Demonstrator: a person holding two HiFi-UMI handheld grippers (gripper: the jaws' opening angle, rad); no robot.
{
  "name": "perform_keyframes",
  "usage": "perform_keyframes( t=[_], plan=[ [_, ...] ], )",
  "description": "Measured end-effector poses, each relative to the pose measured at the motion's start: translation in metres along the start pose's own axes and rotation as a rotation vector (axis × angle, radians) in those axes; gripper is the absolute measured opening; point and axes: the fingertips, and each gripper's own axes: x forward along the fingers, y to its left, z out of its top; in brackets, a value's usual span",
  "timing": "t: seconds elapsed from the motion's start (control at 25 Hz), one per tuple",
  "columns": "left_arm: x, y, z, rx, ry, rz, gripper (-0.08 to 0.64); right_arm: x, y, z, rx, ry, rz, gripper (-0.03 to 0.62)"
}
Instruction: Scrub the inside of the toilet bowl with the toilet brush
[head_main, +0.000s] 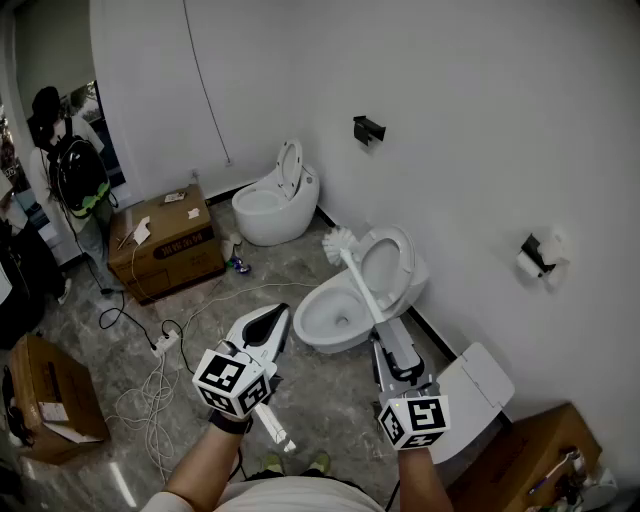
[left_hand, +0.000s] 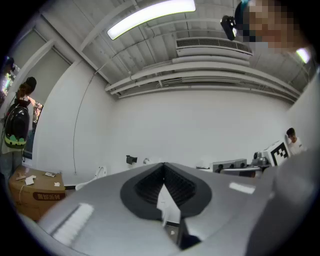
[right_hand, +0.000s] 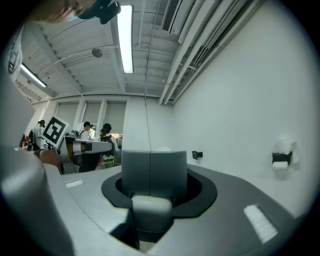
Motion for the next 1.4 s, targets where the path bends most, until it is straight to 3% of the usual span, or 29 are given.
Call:
perform_keyframes(
  t=[0.36,0.56,1.4],
  plan=[
    [0.002,0.001,-0.002,-0.006,0.001,0.029,0.006,0.003,0.0,0.003,-0.011,-0.003,-0.003,0.169],
    [0.005,0.0,-0.002,0.007,0.0,0.036,0.006,0.004,-0.006,0.001,0.036,-0.003,0.001,0.169],
    [0.053,-0.038,-0.021,0.034,0.014,0.055,0.006,0.004,-0.068,-0.01,0.065,-0.019,0.0,0.169]
  ],
)
